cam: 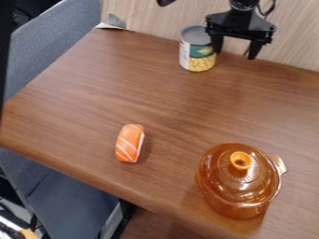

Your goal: Move the can to middle upper side of the table

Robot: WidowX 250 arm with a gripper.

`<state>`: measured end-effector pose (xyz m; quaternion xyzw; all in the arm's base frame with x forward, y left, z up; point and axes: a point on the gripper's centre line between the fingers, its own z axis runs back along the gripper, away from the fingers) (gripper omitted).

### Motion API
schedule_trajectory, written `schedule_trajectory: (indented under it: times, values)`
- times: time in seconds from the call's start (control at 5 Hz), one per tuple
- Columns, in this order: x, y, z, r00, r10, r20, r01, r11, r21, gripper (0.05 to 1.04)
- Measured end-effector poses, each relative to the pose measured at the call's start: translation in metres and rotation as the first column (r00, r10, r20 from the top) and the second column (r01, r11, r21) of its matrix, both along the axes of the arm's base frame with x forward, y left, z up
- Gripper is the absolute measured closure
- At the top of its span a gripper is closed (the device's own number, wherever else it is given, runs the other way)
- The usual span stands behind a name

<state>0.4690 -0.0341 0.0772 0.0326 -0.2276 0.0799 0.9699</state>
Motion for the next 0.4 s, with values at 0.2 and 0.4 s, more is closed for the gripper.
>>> schedule_trajectory:
  times: [0.2, 0.4]
  values:
    - [-0.002, 0.019, 0.004, 0.999, 0.047, 0.010, -0.048, 0.999, 0.017, 0.083]
    - [-0.002, 0.037, 0.010, 0.995, 0.093, 0.026, -0.094, 0.995, 0.030, 0.083]
